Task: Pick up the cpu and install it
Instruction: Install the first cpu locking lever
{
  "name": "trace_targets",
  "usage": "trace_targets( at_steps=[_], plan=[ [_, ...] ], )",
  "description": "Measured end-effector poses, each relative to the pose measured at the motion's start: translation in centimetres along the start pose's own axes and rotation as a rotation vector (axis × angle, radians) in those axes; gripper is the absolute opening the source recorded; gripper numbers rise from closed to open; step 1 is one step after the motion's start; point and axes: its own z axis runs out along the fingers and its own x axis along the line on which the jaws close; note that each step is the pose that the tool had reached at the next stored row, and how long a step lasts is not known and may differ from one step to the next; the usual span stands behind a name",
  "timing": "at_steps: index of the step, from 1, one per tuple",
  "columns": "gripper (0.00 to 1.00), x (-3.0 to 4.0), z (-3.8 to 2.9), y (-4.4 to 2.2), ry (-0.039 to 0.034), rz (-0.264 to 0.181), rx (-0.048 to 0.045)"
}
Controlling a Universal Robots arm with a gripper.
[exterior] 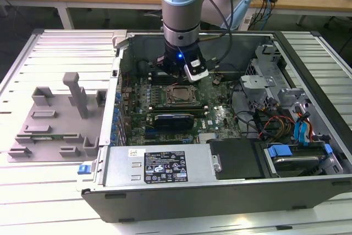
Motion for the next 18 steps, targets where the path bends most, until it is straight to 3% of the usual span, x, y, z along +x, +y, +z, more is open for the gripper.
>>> trace_targets(
  at_steps=[7,13,18],
  plan=[
    [0.11,0.5,0.11,0.38,-0.0082,0.035,0.0022],
    [0.11,0.56,0.41,0.45,-0.0208,0.068,0.0284],
    [0.11,0.64,0.6,0.83,-0.0272,0.092,0.0354]
  ],
)
